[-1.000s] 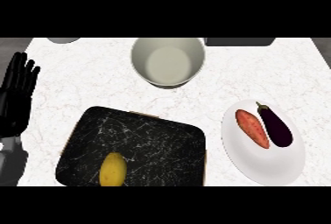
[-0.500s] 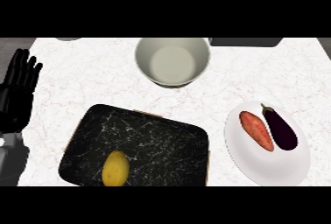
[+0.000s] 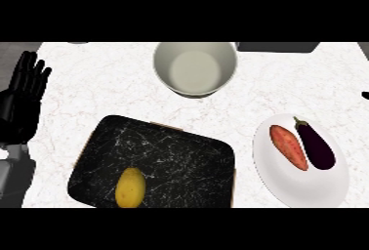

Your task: Pick the sweet potato from the plate and place it in the bowl

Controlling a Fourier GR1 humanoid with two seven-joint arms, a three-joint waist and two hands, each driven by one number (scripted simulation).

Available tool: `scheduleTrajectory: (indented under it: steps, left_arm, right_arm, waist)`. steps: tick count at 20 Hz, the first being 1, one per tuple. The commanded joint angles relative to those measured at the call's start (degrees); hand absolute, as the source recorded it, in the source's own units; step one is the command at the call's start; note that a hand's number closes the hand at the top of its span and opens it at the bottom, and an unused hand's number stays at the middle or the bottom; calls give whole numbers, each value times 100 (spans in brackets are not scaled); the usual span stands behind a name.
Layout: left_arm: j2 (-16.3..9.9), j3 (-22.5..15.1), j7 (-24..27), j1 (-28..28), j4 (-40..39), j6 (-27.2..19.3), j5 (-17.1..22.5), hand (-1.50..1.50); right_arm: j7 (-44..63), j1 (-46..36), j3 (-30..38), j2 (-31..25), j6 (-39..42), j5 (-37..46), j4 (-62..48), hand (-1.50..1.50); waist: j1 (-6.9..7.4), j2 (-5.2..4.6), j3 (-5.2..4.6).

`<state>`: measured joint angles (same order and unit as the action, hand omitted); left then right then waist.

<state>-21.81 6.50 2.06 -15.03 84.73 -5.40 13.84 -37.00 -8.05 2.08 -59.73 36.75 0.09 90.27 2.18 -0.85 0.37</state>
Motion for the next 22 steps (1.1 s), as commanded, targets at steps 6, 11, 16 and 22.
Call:
scheduleTrajectory:
  steps: [6,11,16,22]
  left_arm:
    - [-102,52,-183,-236,-28,98,47,0]
    - [68,-119,-75,-97,20,-4,-147,0]
    - [43,5,79,-155,-207,29,-179,0]
    - [15,37,-140,-197,-28,1,-162,0]
  right_arm:
    - [-2148,-313,-1181,-16,-180,1138,-1196,-150]
    - [-2158,-690,-1904,204,-429,1336,-1584,-150]
    - [-2552,-1049,-2392,594,-985,1835,-2549,-150]
    - [-2959,-1458,-2778,1168,-1476,2057,-3590,-150]
  waist:
    - [105,-7,-10]
    - [138,1,-20]
    - [31,5,-23]
    - [50,4,-15]
